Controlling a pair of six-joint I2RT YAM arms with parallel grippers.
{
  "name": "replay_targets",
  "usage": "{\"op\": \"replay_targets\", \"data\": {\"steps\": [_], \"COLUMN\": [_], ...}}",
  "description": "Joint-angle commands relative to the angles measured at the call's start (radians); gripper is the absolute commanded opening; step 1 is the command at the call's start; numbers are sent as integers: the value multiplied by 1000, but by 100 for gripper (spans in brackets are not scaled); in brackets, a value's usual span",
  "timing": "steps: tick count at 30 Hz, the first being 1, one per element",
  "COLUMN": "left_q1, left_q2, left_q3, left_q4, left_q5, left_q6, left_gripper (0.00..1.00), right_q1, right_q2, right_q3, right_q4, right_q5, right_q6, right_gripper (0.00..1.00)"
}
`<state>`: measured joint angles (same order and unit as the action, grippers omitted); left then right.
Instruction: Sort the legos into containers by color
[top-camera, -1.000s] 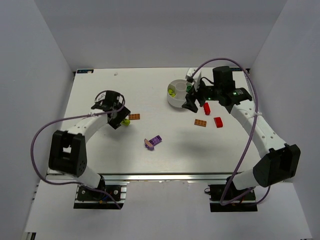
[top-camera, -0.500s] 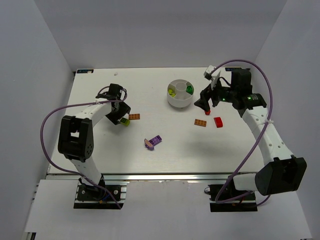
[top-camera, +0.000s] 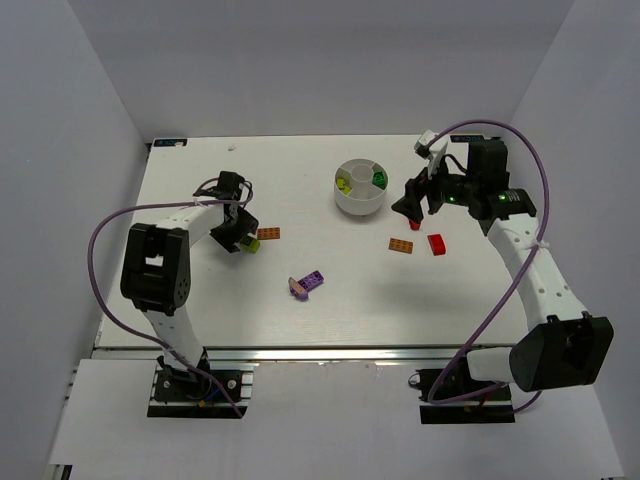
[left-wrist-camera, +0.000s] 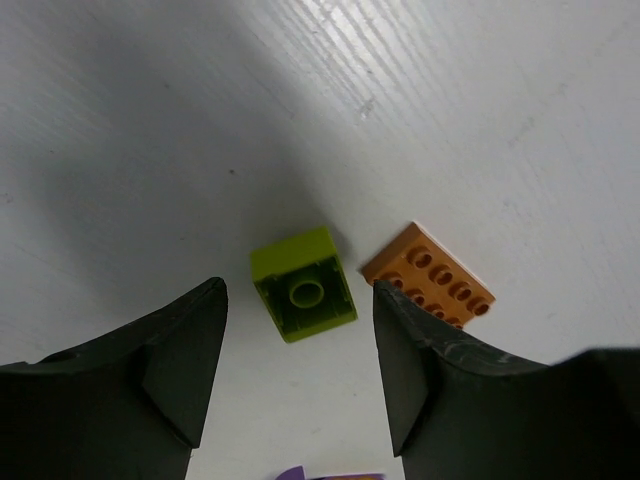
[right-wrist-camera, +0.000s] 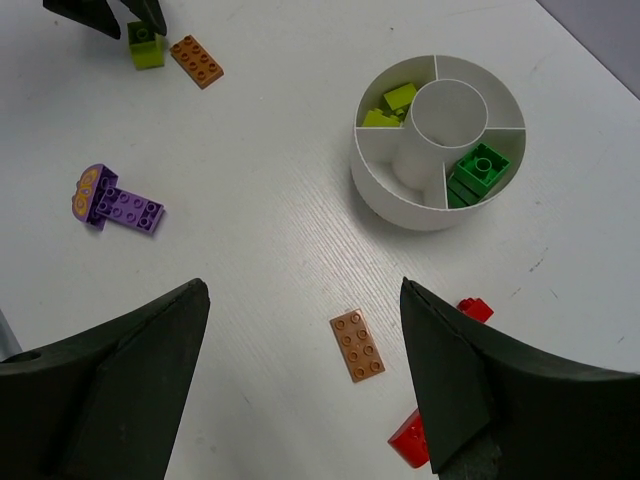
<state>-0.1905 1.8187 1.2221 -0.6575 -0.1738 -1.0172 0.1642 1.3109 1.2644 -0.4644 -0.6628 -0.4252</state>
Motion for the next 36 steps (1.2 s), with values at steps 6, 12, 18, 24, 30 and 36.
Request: {"op": "replay_targets", "data": {"steps": [6, 12, 18, 24, 30, 36], "left_q1": [16, 17, 17, 14, -33, -144], "left_q2": [25, 14, -38, -202, -277, -142], "left_q3": [31, 7, -3, -42, -105, 9], "left_q4": [9, 29, 45, 149, 560, 840], "left_q5": [-1, -1, 11, 123, 405, 566], "left_q6": [17, 17, 40, 117, 121, 140], "left_gripper": [64, 43, 10, 0, 0, 0], "right_q1": [-20, -32, -41, -58, -83, -103], "right_q2": [-45, -47, -53, -58, -53, -61], "right_q3": [-10, -7, 1, 12, 3, 3], "right_q4": [36, 35, 30, 29, 49, 59], "right_q5": [-31, -35, -43, -55, -98, -124], "right_q6": [26, 32, 42, 68, 114, 146], "right_gripper": [81, 81, 81, 77, 52, 27]}}
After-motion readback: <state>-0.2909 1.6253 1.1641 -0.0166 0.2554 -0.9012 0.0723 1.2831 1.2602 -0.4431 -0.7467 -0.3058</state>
